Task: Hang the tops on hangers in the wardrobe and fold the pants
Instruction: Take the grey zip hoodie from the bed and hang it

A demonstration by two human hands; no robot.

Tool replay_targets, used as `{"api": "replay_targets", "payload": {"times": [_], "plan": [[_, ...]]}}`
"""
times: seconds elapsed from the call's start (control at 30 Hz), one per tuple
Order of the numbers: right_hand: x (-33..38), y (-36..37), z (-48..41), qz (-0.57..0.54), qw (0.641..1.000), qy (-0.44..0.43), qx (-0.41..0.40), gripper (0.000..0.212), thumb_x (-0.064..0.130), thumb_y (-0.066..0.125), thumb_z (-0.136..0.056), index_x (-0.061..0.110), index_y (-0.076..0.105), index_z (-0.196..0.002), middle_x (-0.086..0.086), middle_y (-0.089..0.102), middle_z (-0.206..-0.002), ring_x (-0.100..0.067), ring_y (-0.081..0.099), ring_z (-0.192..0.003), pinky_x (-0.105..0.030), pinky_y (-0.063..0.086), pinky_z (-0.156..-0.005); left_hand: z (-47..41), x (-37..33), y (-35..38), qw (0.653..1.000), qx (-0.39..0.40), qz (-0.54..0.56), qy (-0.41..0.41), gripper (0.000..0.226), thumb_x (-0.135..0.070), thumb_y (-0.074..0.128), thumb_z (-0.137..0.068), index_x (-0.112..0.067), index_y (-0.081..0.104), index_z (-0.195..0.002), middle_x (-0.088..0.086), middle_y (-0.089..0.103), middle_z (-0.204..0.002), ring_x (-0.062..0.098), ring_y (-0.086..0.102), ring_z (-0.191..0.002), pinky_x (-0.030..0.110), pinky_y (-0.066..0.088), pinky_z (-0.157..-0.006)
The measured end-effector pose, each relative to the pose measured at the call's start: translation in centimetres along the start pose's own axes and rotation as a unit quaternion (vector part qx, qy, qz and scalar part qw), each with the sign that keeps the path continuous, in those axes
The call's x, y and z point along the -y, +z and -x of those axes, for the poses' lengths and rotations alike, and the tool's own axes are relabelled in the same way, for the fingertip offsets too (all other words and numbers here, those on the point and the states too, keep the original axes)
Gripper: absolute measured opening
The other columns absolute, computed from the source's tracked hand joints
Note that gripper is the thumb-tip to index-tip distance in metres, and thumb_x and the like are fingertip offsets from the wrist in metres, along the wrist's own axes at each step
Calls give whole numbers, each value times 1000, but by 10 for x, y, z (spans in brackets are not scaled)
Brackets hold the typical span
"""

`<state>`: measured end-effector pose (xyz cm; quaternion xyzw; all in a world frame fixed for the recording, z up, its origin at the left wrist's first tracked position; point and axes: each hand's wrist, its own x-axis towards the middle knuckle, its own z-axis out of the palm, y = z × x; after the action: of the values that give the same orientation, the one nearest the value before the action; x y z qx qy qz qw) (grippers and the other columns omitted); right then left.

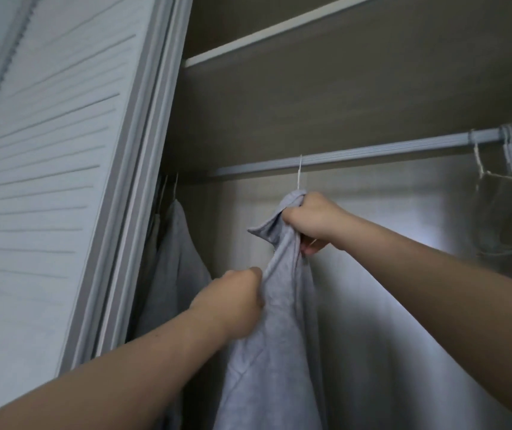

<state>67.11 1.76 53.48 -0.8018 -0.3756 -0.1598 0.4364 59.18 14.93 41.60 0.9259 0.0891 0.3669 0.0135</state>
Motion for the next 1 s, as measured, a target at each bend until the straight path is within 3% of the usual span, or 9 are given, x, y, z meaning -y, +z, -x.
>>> {"api": "replay_targets", "payload": {"times": [0.1,0.2,0.4,0.53,0.6,0.67,0.87,0.93,1.0], "plan": [[8,22,-7,-21,999,-29,-24,35,21,52,-94,-12,64,-95,-34,69,-81,-46,71,-65,-55,62,-64,14,21,-9,999,-36,-8,-33,14,-33,49,-98,-24,38,-97,9,62,-102,33,63,-89,47,55,-77],[16,46,-23,-57,996,-59,-45,27,22,58,-92,-3,61,-80,-30,68,-76,-46,70,-61,-58,61,-62,25,33,-14,994,-93,-12,-51,21,-43,47,-100,-26,35,-103,4,62,-95,28,63,-80,48,56,-73],[27,101,-58,-71,993,-88,-29,22,24,61,-92,3,63,-86,-18,70,-74,-27,69,-52,-26,49,-38,34,42,-10,993,-80,-67,-58,45,-75,46,-88,-33,29,-93,-8,52,-83,15,54,-68,33,40,-54],[34,133,-76,-100,989,-112,-7,22,23,61,-94,3,66,-92,-17,70,-80,-29,69,-58,-33,58,-48,29,52,1,982,-51,-154,-97,41,-39,61,-92,-28,21,-96,2,59,-99,26,55,-71,33,36,-53],[39,148,-86,-129,984,-121,19,21,20,61,-95,0,66,-95,-21,70,-84,-36,71,-67,-46,62,-56,26,61,5,971,-48,-204,-117,29,-18,52,-95,-21,28,-109,8,62,-107,32,62,-77,35,37,-55],[44,162,-96,-141,980,-132,39,23,20,60,-96,-2,65,-98,-24,70,-88,-41,72,-72,-52,62,-62,22,70,7,964,-33,-231,-129,39,-11,51,-96,-18,29,-128,10,64,-110,33,67,-85,36,40,-57],[47,199,-131,-173,965,-180,83,21,21,57,-97,8,69,-87,-18,71,-86,-36,69,-73,-37,57,-52,14,87,9,942,2,-311,-123,51,-10,58,-96,-13,28,-137,12,63,-110,33,67,-89,32,26,-48],[45,209,-142,-193,956,-202,87,18,22,58,-96,22,65,-79,-6,68,-85,-31,68,-82,-26,50,-47,12,90,9,931,36,-343,-122,44,-11,54,-98,-10,35,-138,15,61,-119,36,65,-100,33,31,-59],[40,220,-154,-211,949,-211,103,18,23,60,-95,25,63,-78,-4,68,-90,-32,68,-93,-26,57,-62,9,92,8,918,74,-367,-131,36,-12,50,-100,-8,43,-135,15,60,-123,36,63,-106,38,33,-69]]}}
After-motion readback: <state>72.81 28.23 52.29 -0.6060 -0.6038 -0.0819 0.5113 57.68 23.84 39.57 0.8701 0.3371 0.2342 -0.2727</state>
